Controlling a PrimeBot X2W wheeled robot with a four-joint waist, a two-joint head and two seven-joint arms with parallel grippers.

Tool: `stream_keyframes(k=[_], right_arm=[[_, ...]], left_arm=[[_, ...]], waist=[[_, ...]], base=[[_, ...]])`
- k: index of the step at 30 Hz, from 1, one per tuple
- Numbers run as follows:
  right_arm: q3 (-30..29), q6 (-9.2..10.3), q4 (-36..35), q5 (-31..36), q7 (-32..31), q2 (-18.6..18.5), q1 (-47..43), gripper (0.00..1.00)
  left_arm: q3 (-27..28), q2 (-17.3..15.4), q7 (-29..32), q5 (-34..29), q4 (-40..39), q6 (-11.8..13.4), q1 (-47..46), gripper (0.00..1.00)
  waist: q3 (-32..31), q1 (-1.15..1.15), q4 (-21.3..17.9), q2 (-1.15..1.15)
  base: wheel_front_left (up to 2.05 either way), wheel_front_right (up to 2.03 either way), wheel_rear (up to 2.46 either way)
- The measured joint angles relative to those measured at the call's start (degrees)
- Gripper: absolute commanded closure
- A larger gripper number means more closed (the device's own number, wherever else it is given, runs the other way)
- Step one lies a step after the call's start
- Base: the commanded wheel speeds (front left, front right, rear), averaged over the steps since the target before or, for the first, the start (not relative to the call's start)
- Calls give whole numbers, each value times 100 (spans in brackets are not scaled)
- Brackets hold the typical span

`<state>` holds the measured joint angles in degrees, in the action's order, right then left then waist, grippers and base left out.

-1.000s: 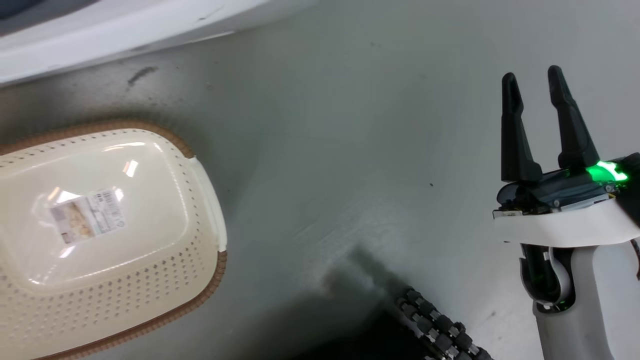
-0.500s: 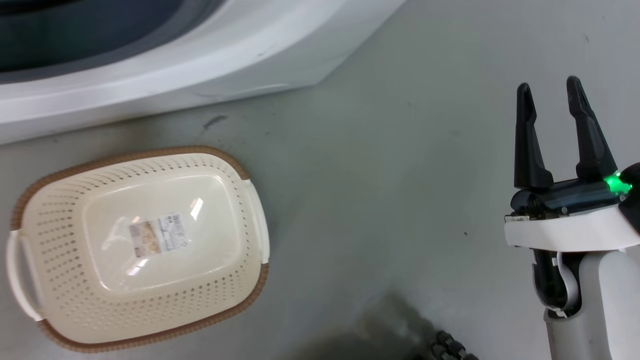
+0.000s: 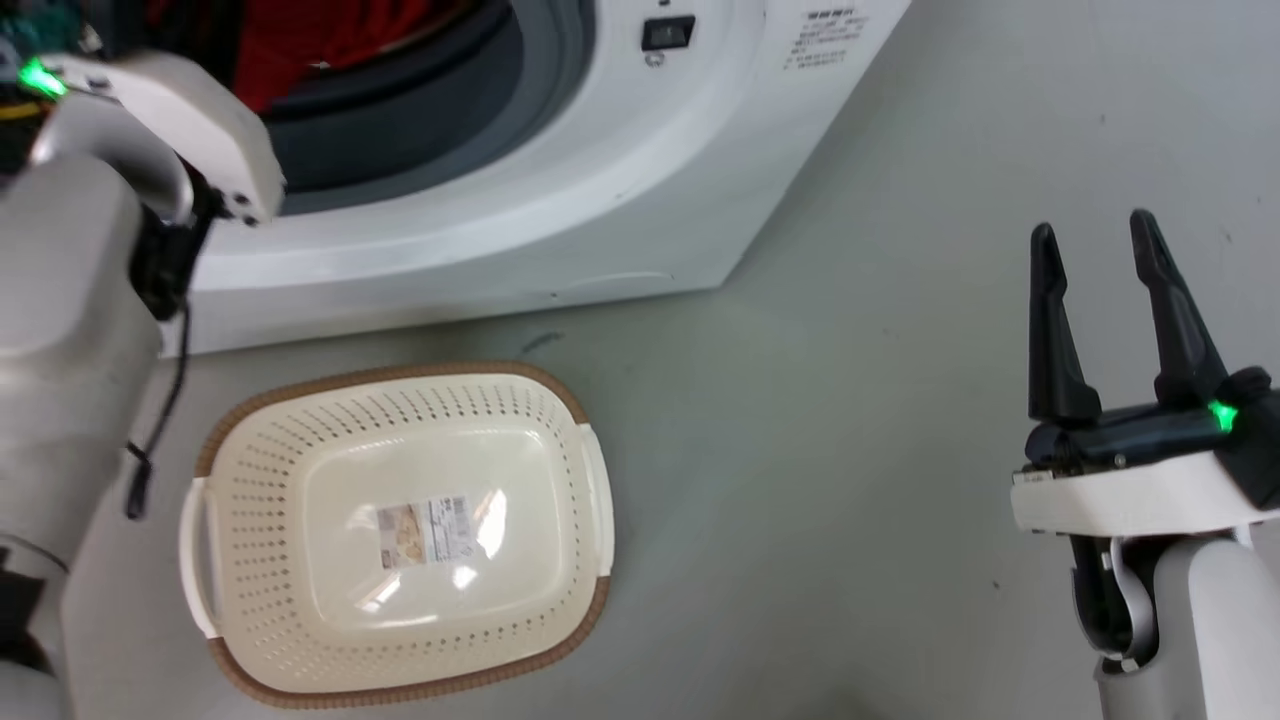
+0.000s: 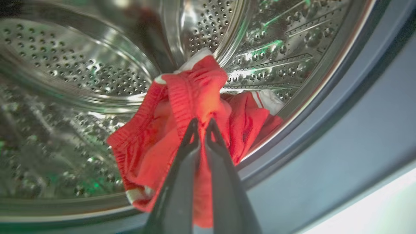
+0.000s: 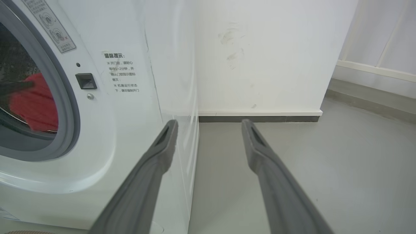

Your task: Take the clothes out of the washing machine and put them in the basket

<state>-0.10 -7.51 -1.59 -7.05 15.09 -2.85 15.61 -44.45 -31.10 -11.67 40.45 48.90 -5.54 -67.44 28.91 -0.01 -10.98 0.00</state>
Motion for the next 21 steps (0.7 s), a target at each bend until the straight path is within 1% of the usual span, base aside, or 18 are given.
stream_keyframes(k=[3, 7, 11, 13, 17, 21], right_arm=[[-68, 0, 33, 65, 0, 0, -132, 0], [-127, 0, 75, 182, 0, 0, -274, 0], [-160, 0, 108, 238, 0, -3, -405, 0], [-148, -1, 105, 257, 0, -1, -453, 0], [-185, 0, 131, 301, 0, -2, -572, 0], [-194, 0, 154, 301, 0, -2, -648, 0]], left_arm=[[36, 111, -242, -42, -62, 110, 286, 100], [318, 186, -321, -45, -424, 290, 737, 100], [868, 190, -336, -226, -1254, 469, 1202, 100], [1062, 170, -338, -354, -1613, 513, 1583, 100], [1324, 179, -338, -632, -2374, 593, 2220, 100], [1502, 196, -338, -772, -3027, 676, 2846, 100]], waist=[[-260, 0, 102, 0], [-605, 0, 241, 0], [-907, -1, 400, 0], [-1044, -1, 477, 0], [-1269, 0, 649, 0], [-1458, -1, 801, 0]], base=[[0, 0, 0], [0, 0, 0], [0, 0, 0], [0, 0, 0], [0, 0, 0], [0, 0, 0]])
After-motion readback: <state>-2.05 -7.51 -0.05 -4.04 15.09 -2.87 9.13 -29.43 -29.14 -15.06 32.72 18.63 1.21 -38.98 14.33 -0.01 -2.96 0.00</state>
